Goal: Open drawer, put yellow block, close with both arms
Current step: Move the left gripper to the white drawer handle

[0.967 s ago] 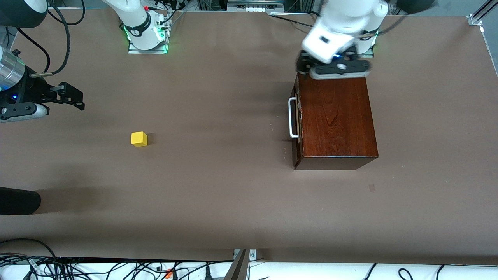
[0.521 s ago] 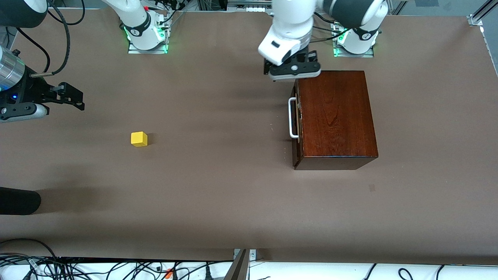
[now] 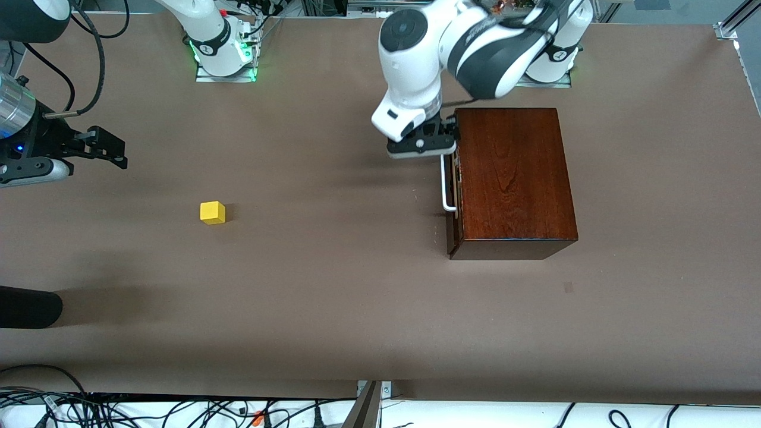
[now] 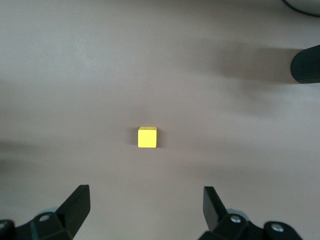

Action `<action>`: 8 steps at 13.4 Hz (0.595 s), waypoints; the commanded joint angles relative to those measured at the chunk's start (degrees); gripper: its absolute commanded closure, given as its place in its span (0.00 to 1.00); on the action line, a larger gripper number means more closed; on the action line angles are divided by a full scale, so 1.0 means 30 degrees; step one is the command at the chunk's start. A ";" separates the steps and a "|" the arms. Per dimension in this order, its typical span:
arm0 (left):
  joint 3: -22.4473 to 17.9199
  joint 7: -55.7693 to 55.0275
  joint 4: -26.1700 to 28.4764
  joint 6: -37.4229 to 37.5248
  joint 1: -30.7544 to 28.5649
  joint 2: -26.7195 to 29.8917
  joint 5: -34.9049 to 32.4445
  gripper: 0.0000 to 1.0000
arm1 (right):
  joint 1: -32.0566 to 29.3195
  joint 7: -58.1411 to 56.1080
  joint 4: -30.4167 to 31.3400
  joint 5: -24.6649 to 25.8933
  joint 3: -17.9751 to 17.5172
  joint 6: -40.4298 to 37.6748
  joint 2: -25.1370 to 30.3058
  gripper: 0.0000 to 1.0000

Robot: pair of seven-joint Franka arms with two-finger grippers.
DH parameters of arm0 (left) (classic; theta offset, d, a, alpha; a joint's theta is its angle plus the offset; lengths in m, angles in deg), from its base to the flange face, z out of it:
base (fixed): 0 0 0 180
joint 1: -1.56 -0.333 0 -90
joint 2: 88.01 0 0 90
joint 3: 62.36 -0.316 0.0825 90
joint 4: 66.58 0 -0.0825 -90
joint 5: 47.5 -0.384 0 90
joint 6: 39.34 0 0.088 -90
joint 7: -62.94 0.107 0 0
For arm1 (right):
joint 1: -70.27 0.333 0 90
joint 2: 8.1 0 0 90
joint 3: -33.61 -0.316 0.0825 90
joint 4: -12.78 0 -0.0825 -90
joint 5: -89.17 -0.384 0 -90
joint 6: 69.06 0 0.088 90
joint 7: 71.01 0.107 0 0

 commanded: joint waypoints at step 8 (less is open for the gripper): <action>-0.0031 -0.0214 0.0218 -0.0697 0.0229 -0.2592 -0.2726 0.00 | -0.0062 0.0040 -0.0408 0.0082 -0.0163 -0.0361 -0.0059 0.00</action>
